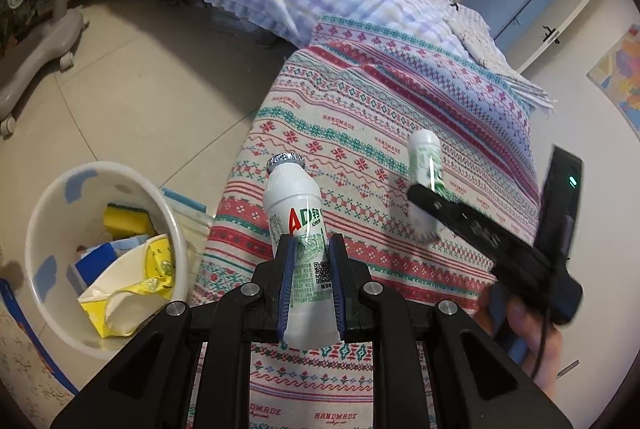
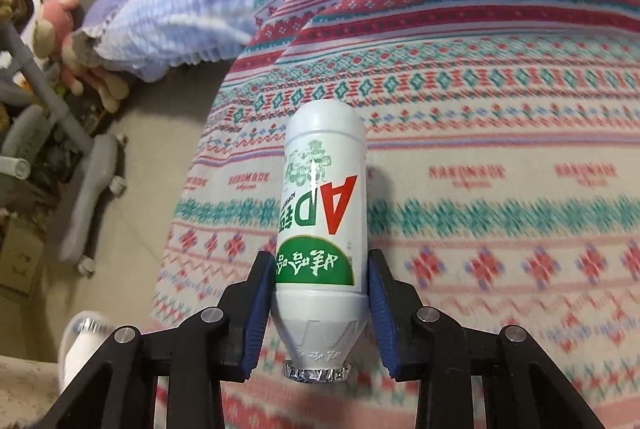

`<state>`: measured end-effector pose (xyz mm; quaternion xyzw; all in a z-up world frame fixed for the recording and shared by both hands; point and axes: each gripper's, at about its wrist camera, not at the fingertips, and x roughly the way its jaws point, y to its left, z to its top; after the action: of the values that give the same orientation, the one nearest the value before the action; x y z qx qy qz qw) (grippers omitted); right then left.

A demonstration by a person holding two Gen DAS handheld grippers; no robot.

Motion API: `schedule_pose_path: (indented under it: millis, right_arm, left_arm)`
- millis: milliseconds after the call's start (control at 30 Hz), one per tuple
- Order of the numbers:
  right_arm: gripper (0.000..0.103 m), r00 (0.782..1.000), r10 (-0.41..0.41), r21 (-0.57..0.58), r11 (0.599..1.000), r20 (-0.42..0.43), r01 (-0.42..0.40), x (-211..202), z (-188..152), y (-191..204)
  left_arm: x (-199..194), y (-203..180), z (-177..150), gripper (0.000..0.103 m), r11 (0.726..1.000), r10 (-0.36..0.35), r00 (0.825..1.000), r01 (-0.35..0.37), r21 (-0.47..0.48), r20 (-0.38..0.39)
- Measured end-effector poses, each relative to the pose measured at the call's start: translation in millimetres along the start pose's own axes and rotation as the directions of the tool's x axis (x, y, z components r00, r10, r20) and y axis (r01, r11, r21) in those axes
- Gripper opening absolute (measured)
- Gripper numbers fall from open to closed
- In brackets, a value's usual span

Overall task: Collect trash
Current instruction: 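Carry both white bottles to the wastebasket and release them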

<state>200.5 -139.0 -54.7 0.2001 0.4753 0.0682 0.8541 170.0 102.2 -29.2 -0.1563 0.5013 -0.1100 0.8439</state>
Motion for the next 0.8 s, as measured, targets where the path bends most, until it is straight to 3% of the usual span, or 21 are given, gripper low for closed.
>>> schedule_pose_path:
  millis: [133,300,533,800]
  right_arm:
    - [0.04,1.0,0.021,-0.016,1.0,0.004,-0.021,-17,-12,7]
    - [0.04,0.998,0.068,-0.061,0.996,0.016,-0.067,-34,-22,30]
    - [0.04,0.985,0.174,-0.091,0.981,-0.008,-0.174,-36,-42,65]
    - [0.04,0.971,0.231,-0.117,0.964,-0.067,-0.238,-16,-66,102]
  left_arm:
    - [-16,17,3,0.019,0.999,0.022,0.999,-0.021,-0.027,0.03]
    - [-41,70,11,0.019,0.99,0.035,0.997,-0.026,-0.136,0.066]
    - [-81,159,7,0.018,0.949,0.128,0.983,-0.083,-0.304,0.13]
    - [-76,171,3,0.018,0.951,0.129,0.986,-0.093,-0.294,0.104]
